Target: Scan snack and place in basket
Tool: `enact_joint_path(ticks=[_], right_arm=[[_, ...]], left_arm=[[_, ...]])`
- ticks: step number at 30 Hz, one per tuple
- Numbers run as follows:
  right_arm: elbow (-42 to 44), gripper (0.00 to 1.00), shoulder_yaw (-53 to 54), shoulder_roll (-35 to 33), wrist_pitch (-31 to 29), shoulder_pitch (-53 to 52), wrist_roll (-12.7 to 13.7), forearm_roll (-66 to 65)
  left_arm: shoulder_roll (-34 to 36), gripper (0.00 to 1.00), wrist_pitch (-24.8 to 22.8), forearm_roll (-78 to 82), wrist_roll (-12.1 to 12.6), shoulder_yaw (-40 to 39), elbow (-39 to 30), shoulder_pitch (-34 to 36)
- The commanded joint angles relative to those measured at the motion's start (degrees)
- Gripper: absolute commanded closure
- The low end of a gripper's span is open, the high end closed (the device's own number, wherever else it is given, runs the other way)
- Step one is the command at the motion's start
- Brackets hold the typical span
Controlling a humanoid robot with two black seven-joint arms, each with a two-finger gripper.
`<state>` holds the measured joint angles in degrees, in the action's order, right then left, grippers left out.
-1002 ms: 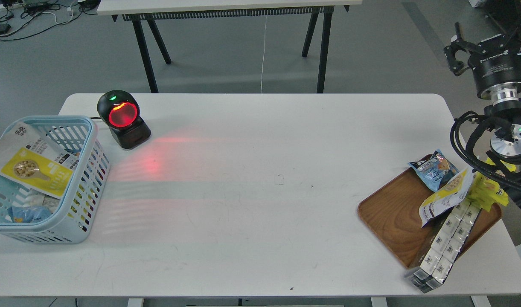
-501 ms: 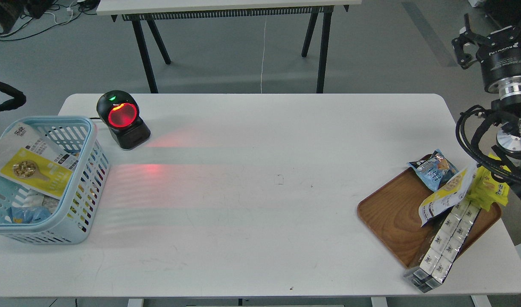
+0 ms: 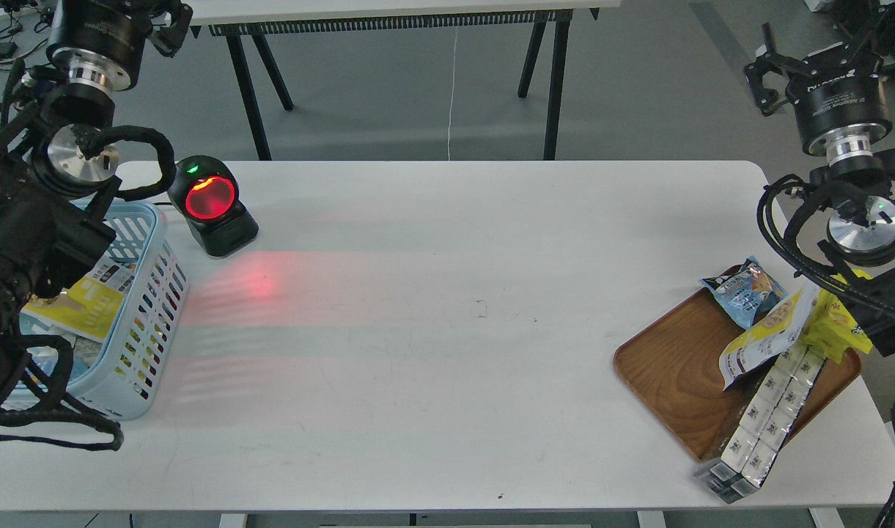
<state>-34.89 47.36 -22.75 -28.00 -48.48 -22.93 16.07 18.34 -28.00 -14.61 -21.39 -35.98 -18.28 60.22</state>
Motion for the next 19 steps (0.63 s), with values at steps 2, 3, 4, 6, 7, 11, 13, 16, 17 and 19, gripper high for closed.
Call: enact_joint_path(ticks=[2,3,4,6,7,11,13,16,17,19], right_arm=[[-0.01,0.0,1.07,1.4,0.0,1.11,-0.01,0.01],[-0.01,0.0,0.72,1.4,0.0,1.2,0.08,0.01],[-0.01,0.0,0.54,1.4,0.0,1.2,0.08,0.01],[-0.01,0.0,0.28,1.4,0.0,1.29,0.17,-0.08],[-0.01,0.0,0.19,1.4,0.0,1.29,0.17,-0.08],[-0.18,0.0,0.19,1.4,0.0,1.2,0.17,-0.08],[-0.18,0.0,0.28,1.4,0.0,1.29,0.17,-0.08],[-0.27,0.0,0.45,1.4,0.0,1.2,0.17,-0.08],[-0.27,0.0,0.45,1.4,0.0,1.2,0.17,-0.08],[-0.27,0.0,0.45,1.4,0.0,1.2,0.17,-0.08]], left_arm=[[-2.08,0.0,0.0,-1.12,-0.14,-0.23,0.0,-3.26],[-2.17,0.0,0.0,-1.21,-0.14,-0.31,0.0,-3.61],[-2.25,0.0,0.0,-1.21,-0.23,-0.31,0.0,-4.05],[-2.25,0.0,0.0,-1.82,-0.23,-0.31,0.0,-4.32],[-2.34,0.0,0.0,-2.17,-0.23,-0.31,0.0,-4.49],[-2.78,0.0,0.0,-2.52,-0.58,-0.4,0.0,-5.2],[-3.22,0.0,0.0,-2.53,-0.58,-0.93,0.0,-5.29],[-3.31,0.0,0.0,-2.53,-0.49,-2.24,0.0,-5.64],[-3.22,0.0,0.0,-2.44,-0.49,-2.33,0.0,-5.64],[-3.22,0.0,0.0,-2.44,-0.49,-2.34,0.0,-5.64]])
